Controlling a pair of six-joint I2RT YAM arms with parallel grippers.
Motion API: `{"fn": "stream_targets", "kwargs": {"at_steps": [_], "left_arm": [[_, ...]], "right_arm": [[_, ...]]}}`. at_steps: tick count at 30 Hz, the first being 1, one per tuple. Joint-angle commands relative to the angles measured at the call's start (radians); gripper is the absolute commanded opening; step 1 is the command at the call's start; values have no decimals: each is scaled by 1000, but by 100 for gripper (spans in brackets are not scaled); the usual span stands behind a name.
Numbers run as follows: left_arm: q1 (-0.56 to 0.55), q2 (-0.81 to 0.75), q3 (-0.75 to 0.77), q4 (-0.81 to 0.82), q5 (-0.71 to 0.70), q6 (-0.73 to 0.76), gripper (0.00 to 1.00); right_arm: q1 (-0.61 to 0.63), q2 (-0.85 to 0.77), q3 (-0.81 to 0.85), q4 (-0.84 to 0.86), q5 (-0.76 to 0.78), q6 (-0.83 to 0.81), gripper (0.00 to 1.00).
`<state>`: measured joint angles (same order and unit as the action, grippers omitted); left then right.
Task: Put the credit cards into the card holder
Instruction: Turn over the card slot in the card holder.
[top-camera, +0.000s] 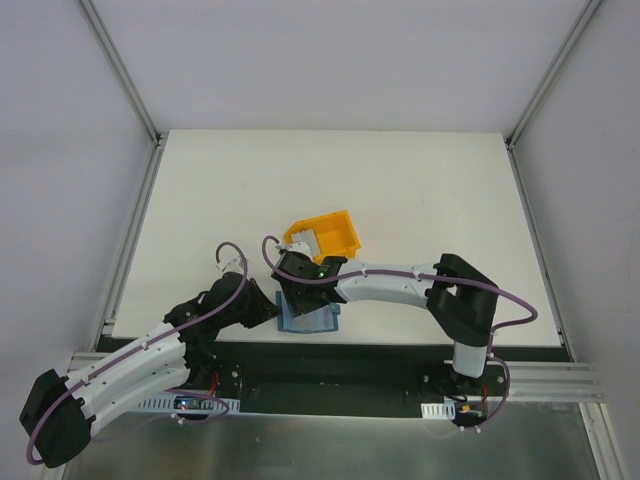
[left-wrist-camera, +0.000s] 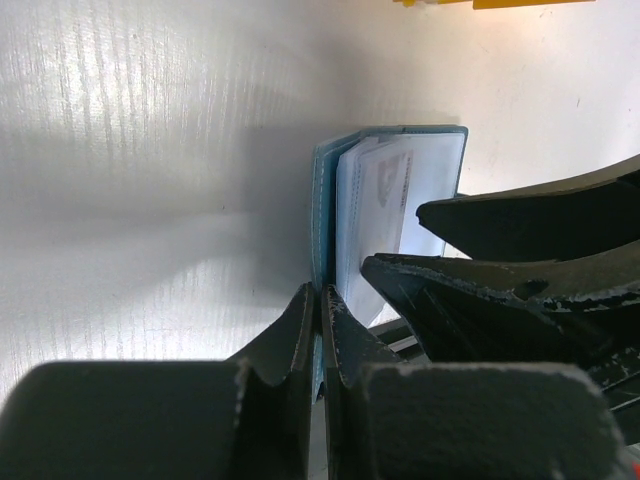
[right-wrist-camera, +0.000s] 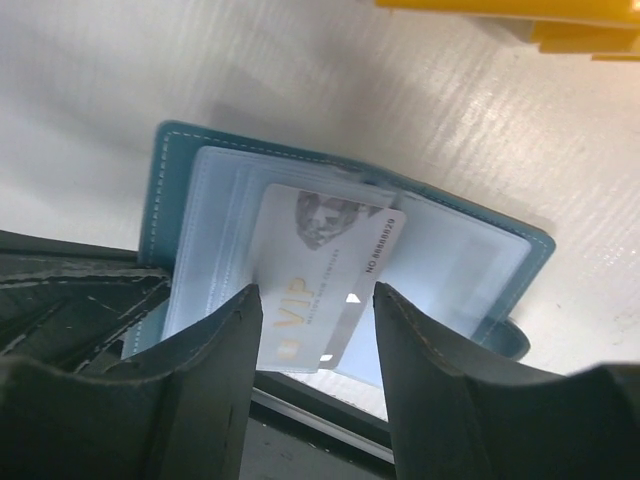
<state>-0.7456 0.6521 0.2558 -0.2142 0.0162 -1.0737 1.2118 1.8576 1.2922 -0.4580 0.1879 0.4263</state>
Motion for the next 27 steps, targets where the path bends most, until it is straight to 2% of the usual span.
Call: {"fn": "stream_targets", "kwargs": {"at_steps": [1,6,14,17,20,23,27], "left_arm": [[-1,-11,28,29,-9,15,0],[-1,-9,28,30,-9,18,0],[0,-6,28,30,-7,17,0],[-1,-6,45,30,-9,32,0],[-1,-8,62,30,-9,37,0],[0,0,77,29,-1,46,0],[0,23,92,30,14,57,0]], "right_arm": [[8,-58,38,-68,59,-8,51],[0,-87,-2,-19,19,18,50],[-95,-192,-283,346,-224,147,53],[-101,-244,-343,403,-211,163,52],[-112,-290,-372,403,-196,158,46],[-124,-320,-404,377,-143,163,36],[-136,-302,-410,331,-150,155,24]]}}
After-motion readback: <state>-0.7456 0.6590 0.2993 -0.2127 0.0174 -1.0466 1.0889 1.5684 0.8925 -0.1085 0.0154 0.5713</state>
